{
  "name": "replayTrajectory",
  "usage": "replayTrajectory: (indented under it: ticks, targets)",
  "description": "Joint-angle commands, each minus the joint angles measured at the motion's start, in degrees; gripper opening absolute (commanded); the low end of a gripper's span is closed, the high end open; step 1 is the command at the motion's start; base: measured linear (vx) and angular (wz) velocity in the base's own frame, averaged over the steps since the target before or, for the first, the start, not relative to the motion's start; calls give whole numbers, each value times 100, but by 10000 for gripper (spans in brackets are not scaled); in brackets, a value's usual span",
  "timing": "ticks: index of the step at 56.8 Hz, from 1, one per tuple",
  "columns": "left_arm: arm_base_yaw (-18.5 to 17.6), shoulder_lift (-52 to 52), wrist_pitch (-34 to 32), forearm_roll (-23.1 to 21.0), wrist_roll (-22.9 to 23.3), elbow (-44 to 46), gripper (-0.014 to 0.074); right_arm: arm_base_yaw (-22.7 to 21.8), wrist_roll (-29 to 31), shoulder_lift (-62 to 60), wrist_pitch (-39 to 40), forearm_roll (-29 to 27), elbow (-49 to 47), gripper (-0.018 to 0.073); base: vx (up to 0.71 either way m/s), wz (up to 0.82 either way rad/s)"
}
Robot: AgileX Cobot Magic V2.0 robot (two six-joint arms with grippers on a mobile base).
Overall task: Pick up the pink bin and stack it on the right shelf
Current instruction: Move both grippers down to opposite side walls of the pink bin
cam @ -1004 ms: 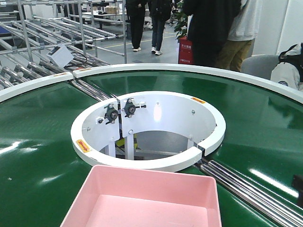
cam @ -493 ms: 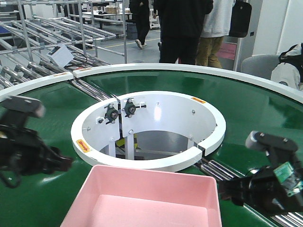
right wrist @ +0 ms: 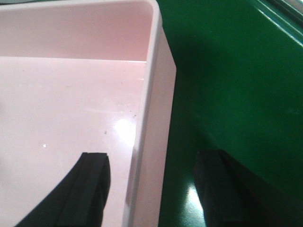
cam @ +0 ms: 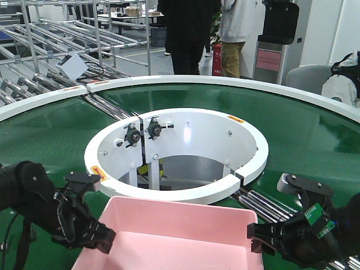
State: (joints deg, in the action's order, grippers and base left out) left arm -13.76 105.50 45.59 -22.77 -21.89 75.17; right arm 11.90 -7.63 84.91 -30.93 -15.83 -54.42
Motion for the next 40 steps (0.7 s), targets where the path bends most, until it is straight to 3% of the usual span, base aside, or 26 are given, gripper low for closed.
replayTrajectory:
  ticks: [1, 12, 18, 27, 40]
  targets:
    - [-24, -215, -36, -295, -3, 166, 481, 79, 42, -117, 339, -111, -206, 449, 0, 0]
    - [-24, -204, 16, -306, -3, 166, 481, 467, -142, 287, 553, 86, -206, 449, 0, 0]
    - [-24, -204, 98, -306, -15, 166, 481, 460, -471, 576, 577, 86, -206, 449, 0, 0]
    - [-24, -186, -21, -306, -20, 166, 479, 456, -483, 854, 818, 61, -206, 426, 0, 0]
    - [-24, -110, -121, -443, -8, 166, 477, 456, -404, 854, 863, 85, -259, 243, 0, 0]
